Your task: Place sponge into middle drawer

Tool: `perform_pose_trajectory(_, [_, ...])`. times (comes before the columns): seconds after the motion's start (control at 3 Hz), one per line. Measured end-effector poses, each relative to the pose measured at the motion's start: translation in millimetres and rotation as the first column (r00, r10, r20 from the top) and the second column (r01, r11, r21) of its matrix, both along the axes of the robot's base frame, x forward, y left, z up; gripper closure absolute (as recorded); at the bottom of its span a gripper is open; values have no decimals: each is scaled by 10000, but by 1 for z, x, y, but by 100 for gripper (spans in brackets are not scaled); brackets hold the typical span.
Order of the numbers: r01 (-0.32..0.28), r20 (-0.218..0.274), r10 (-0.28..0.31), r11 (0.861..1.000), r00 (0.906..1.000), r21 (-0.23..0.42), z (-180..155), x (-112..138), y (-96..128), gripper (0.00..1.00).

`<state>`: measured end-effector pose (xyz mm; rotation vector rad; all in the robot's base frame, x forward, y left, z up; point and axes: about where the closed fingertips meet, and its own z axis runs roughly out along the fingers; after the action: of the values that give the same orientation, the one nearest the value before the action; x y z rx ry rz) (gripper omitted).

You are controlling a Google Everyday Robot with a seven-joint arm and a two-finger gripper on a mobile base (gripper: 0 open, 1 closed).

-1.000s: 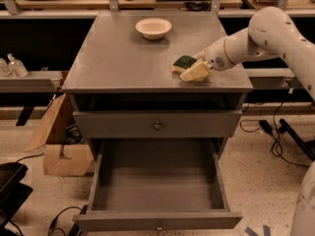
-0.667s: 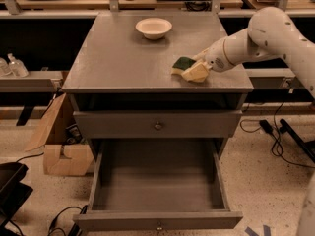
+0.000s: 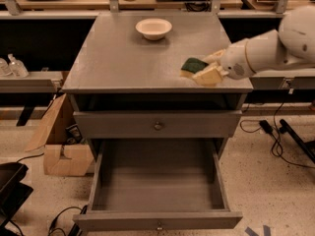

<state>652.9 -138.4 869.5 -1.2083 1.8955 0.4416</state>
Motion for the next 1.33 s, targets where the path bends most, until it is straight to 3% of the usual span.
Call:
perform_pose_trajectory(0.33, [-489,-93,490,9987,9988,125,-1,-93,0,100])
perform_pose_trajectory(0.67, [-715,-646,718,9974,9953,68,-33,-145,10,100])
perform_pose_trajectory(1.0, [-971,-1370,900,9942,9865,-460,-92,-174,42,100])
perform_pose_trajectory(1.33, [-971,-1370,900,9942,9865,-460,-92,-174,42,100])
